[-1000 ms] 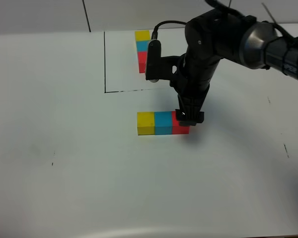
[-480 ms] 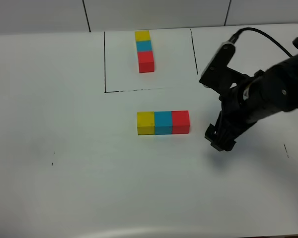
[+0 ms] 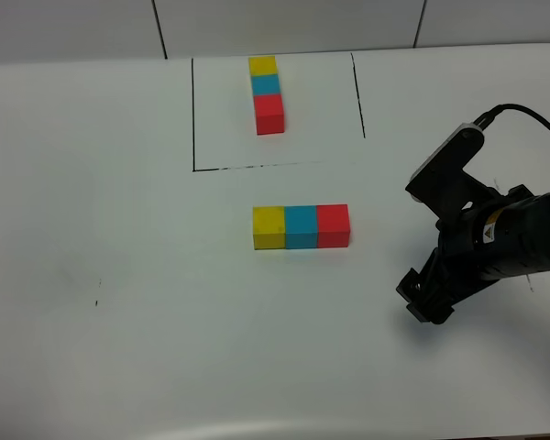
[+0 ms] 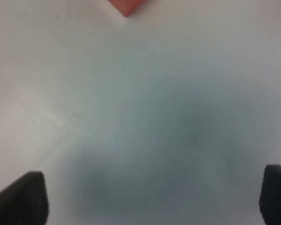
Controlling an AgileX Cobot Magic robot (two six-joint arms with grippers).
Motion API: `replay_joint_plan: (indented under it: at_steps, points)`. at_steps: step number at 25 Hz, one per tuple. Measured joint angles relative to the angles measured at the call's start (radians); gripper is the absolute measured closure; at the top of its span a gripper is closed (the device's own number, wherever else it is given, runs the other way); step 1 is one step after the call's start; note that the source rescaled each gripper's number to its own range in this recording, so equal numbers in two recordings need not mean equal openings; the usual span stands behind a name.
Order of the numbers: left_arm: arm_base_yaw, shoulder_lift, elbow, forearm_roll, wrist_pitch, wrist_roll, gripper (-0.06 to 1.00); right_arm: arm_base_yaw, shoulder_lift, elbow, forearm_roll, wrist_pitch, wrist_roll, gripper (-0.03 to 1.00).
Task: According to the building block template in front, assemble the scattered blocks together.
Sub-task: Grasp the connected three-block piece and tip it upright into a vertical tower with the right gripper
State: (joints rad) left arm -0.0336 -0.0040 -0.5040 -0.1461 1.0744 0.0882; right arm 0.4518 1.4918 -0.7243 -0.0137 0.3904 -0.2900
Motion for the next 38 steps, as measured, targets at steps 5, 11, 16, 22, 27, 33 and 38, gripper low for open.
replay_joint_plan:
  at_steps: [5, 11, 16, 22, 27, 33, 38]
  points:
    - [0.000, 0.000, 0.000, 0.000, 0.000, 0.000, 0.28, 0.000, 0.000, 0.000, -0.029, 0.001, 0.001, 0.14]
    - [0.000, 0.000, 0.000, 0.000, 0.000, 0.000, 0.28, 0.000, 0.000, -0.010, -0.089, 0.023, -0.008, 0.14]
    - [0.000, 0.000, 0.000, 0.000, 0.000, -0.001, 0.28, 0.002, 0.057, -0.157, -0.157, 0.151, -0.079, 0.14]
    - [0.000, 0.000, 0.000, 0.000, 0.000, -0.001, 0.28, 0.055, 0.248, -0.432, -0.173, 0.354, -0.342, 0.14]
    - [0.000, 0.000, 0.000, 0.000, 0.000, -0.001, 0.28, 0.112, 0.439, -0.686, -0.148, 0.479, -0.505, 0.16]
    - [0.000, 0.000, 0.000, 0.000, 0.000, -0.001, 0.28, 0.138, 0.625, -0.910, -0.132, 0.590, -0.575, 0.19]
    - [0.000, 0.000, 0.000, 0.000, 0.000, -0.001, 0.28, 0.151, 0.705, -0.989, -0.074, 0.605, -0.602, 0.22]
